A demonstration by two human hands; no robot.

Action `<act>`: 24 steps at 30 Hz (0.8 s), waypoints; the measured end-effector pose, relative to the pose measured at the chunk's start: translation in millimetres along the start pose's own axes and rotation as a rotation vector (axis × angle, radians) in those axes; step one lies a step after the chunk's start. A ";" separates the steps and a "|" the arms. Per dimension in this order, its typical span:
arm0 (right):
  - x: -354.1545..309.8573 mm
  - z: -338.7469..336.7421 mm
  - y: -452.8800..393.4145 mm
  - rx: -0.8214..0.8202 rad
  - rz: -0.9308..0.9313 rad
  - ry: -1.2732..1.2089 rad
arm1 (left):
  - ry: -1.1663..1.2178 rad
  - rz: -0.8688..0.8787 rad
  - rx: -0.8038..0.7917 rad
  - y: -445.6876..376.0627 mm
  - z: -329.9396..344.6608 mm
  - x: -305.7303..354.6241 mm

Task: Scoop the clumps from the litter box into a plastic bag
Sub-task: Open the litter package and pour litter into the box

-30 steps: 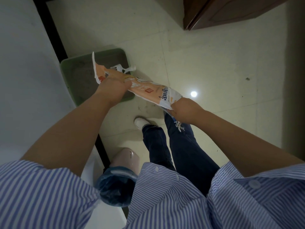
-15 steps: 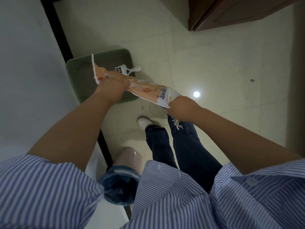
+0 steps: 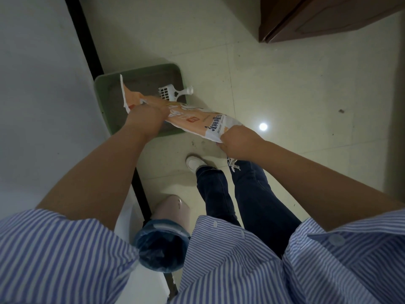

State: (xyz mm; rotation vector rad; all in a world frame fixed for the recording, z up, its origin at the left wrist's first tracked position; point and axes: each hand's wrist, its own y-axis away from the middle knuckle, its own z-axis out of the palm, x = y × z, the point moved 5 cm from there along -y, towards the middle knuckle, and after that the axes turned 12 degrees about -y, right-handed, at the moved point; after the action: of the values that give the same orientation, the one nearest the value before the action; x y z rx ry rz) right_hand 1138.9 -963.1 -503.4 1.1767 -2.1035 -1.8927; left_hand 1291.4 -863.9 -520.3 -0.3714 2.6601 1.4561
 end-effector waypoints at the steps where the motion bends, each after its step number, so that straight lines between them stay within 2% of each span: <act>1: -1.5 0.5 -1.2 -0.001 -0.001 -0.002 | 0.008 -0.006 -0.001 0.4 2.3 -1.5; 10: -15.0 8.2 -7.8 -0.019 0.016 -0.020 | 0.073 -0.070 -0.055 11.8 18.3 -11.4; 17: -19.4 15.4 -13.3 0.001 -0.013 0.055 | 0.126 -0.097 -0.072 20.7 29.4 -11.7; 24: -9.5 23.6 0.1 -0.061 0.017 0.089 | 0.125 -0.050 -0.064 20.0 37.9 6.1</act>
State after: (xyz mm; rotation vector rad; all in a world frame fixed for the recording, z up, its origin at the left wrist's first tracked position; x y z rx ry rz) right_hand 1133.1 -938.3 -504.9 1.2020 -1.9903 -1.8474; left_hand 1278.9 -822.8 -525.6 -0.5476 2.6816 1.5546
